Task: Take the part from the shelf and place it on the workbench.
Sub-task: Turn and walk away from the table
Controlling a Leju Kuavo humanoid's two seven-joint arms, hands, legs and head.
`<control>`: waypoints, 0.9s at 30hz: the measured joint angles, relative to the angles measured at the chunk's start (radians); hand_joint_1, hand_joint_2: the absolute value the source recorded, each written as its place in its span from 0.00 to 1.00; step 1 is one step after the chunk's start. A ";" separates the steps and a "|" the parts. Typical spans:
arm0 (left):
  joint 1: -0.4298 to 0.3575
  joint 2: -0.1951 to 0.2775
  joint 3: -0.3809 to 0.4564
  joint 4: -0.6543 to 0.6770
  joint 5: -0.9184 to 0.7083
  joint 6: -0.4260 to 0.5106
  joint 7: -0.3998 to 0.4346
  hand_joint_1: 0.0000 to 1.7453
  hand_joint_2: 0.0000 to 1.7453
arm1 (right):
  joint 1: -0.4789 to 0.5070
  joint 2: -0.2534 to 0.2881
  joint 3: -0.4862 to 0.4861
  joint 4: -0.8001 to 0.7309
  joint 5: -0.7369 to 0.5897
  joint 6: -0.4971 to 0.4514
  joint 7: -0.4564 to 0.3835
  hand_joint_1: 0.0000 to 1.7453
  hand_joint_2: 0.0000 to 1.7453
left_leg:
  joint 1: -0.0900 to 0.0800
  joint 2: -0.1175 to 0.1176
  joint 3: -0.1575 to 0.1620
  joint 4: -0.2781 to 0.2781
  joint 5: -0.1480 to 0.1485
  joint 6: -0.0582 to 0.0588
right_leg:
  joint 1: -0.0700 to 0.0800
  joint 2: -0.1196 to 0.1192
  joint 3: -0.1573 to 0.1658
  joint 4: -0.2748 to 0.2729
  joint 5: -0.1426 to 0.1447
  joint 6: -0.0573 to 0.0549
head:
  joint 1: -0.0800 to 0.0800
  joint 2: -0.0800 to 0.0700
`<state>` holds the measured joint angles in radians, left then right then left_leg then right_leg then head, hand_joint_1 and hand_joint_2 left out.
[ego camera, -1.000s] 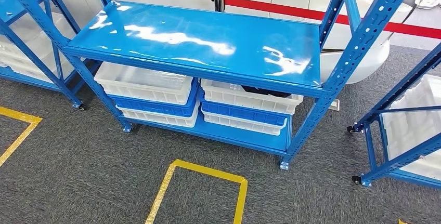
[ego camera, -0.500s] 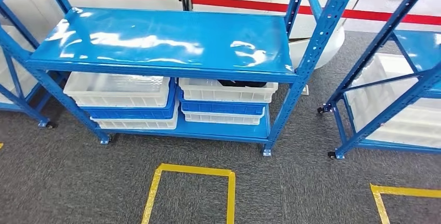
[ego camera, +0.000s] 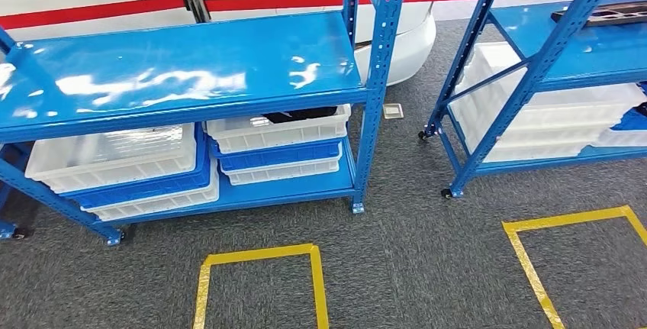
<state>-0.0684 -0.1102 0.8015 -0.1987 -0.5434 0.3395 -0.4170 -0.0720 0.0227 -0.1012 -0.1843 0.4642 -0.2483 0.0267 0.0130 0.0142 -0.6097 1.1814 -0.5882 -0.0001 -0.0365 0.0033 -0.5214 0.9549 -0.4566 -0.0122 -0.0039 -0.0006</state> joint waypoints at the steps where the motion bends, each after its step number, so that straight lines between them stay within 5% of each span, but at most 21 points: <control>1: 0.001 0.000 0.000 0.000 -0.001 -0.002 0.000 0.00 0.00 | 0.000 0.001 0.000 0.000 0.000 0.000 0.000 0.00 0.00 | 0.002 -0.009 -0.024 0.058 -0.024 -0.003 | 0.001 0.013 -0.002 0.000 0.002 -0.001 | 0.000 0.000; 3: 0.001 0.000 0.000 0.000 -0.003 -0.006 0.000 0.00 0.00 | 0.003 0.001 0.000 0.000 0.001 0.000 0.001 0.00 0.00 | 0.006 -0.014 -0.028 0.075 -0.008 -0.005 | 0.002 0.040 -0.003 0.002 0.004 0.000 | -0.001 0.000; 7: 0.002 0.002 0.000 0.000 -0.007 -0.009 -0.001 0.00 0.00 | 0.000 0.002 0.000 0.000 0.002 0.000 0.002 0.00 0.00 | 0.015 -0.083 0.083 -0.161 0.113 0.010 | 0.004 0.094 -0.005 0.005 0.009 0.012 | -0.001 0.000; 8: 0.002 0.002 0.000 0.000 -0.007 -0.010 -0.001 0.00 0.00 | -0.001 0.003 0.000 0.000 0.002 0.000 0.002 0.00 0.00 | 0.014 -0.097 0.092 -0.185 0.118 0.014 | 0.004 0.105 -0.011 0.006 0.012 0.019 | 0.000 0.000; 10: -0.001 0.003 0.000 0.000 -0.008 -0.011 -0.001 0.00 0.00 | 0.000 0.004 0.000 0.000 0.002 0.000 0.002 0.00 0.00 | 0.008 -0.084 0.092 -0.195 0.118 0.025 | 0.003 0.126 -0.025 0.000 0.022 0.037 | -0.001 0.000; 13: -0.002 0.003 0.000 0.000 -0.007 -0.012 -0.001 0.00 0.00 | 0.002 0.002 0.000 0.000 0.006 0.000 0.006 0.00 0.00 | 0.007 -0.045 0.094 -0.226 0.142 0.049 | 0.010 0.076 -0.068 0.054 -0.005 0.039 | 0.006 0.000; 15: 0.000 0.003 0.000 0.000 -0.007 -0.014 -0.001 0.00 0.00 | -0.004 0.002 0.000 0.000 0.010 -0.003 0.008 0.00 0.00 | 0.001 -0.020 0.088 -0.233 0.151 0.059 | 0.011 0.024 -0.131 0.186 -0.068 0.023 | 0.011 0.000; 17: 0.001 0.003 0.000 0.000 -0.007 -0.015 -0.001 0.00 0.00 | -0.005 0.002 0.000 0.000 0.015 -0.007 0.012 0.00 0.00 | -0.004 0.001 0.081 -0.232 0.155 0.060 | 0.009 0.007 -0.172 0.288 -0.106 0.024 | 0.013 0.000; 18: 0.000 0.003 0.000 0.000 -0.007 -0.015 -0.001 0.00 0.00 | -0.004 0.001 0.000 0.000 0.017 -0.010 0.013 0.00 0.00 | -0.006 0.008 0.077 -0.231 0.157 0.059 | 0.008 0.005 -0.164 0.288 -0.103 0.031 | 0.013 0.000; 20: 0.000 0.002 0.000 0.000 -0.007 -0.018 -0.001 0.00 0.00 | -0.002 0.000 0.000 0.000 0.018 -0.013 0.015 0.00 0.00 | -0.006 0.015 0.072 -0.226 0.160 0.055 | 0.007 0.000 -0.086 0.172 -0.065 0.047 | 0.014 0.000; 23: -0.002 0.001 0.000 0.000 -0.007 -0.020 -0.002 0.00 0.00 | -0.004 -0.002 0.000 0.000 0.018 -0.015 0.015 0.00 0.00 | -0.014 0.020 0.061 -0.207 0.154 0.041 | 0.012 -0.011 0.011 0.002 -0.027 0.044 | 0.011 0.000; 27: -0.002 0.001 0.000 0.000 -0.007 -0.024 -0.002 0.00 0.00 | 0.000 0.000 0.000 0.000 0.016 -0.018 0.012 0.00 0.00 | -0.011 0.016 0.057 -0.202 0.149 0.054 | 0.015 -0.010 0.015 -0.007 -0.020 0.031 | 0.008 0.000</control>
<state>-0.0702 -0.1088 0.8019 -0.1987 -0.5509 0.3159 -0.4195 -0.0724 0.0232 -0.1016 -0.1843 0.4801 -0.2664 0.0387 0.0020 0.0307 -0.5525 0.9798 -0.4394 0.0543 -0.0218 -0.0068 -0.5067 0.9477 -0.4768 0.0185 0.0045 -0.0007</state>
